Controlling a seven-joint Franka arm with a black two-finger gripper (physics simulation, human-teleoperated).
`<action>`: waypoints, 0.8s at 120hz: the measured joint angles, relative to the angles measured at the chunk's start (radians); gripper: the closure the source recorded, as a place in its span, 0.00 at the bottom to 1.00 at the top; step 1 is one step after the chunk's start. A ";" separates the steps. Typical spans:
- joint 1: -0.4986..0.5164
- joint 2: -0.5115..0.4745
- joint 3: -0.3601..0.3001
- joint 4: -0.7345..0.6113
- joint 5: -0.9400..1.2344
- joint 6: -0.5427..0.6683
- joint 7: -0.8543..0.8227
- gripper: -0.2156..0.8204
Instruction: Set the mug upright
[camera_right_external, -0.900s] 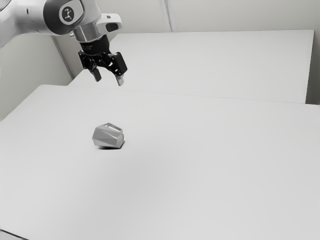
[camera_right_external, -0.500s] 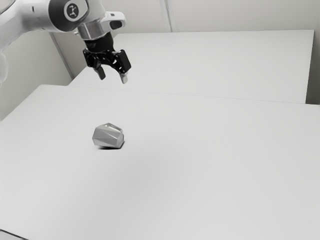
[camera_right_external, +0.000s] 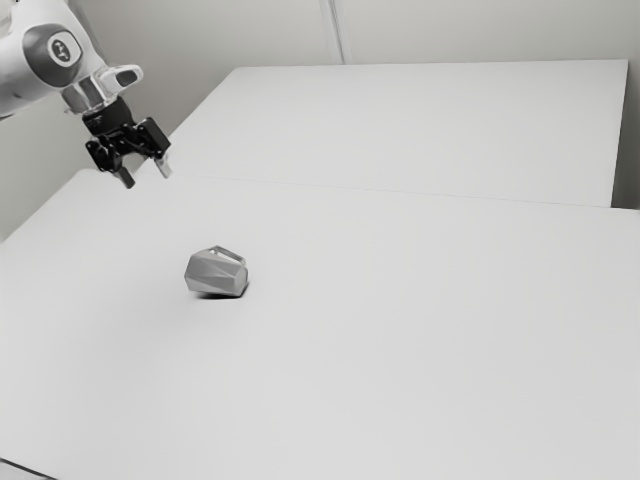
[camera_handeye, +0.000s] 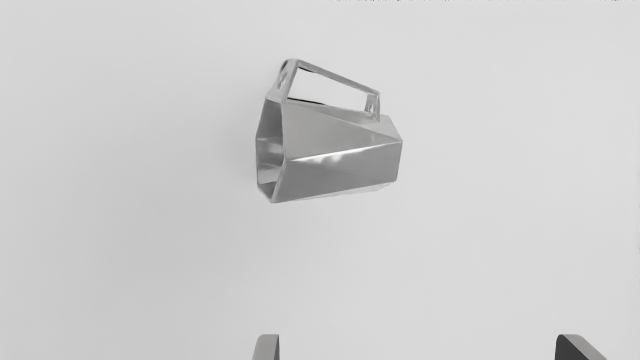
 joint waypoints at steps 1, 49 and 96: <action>0.005 0.004 0.000 0.000 -0.006 0.002 0.005 0.21; 0.130 0.145 -0.034 -0.083 -0.179 0.097 0.233 0.21; 0.168 0.221 -0.034 -0.194 -0.387 0.167 0.401 0.21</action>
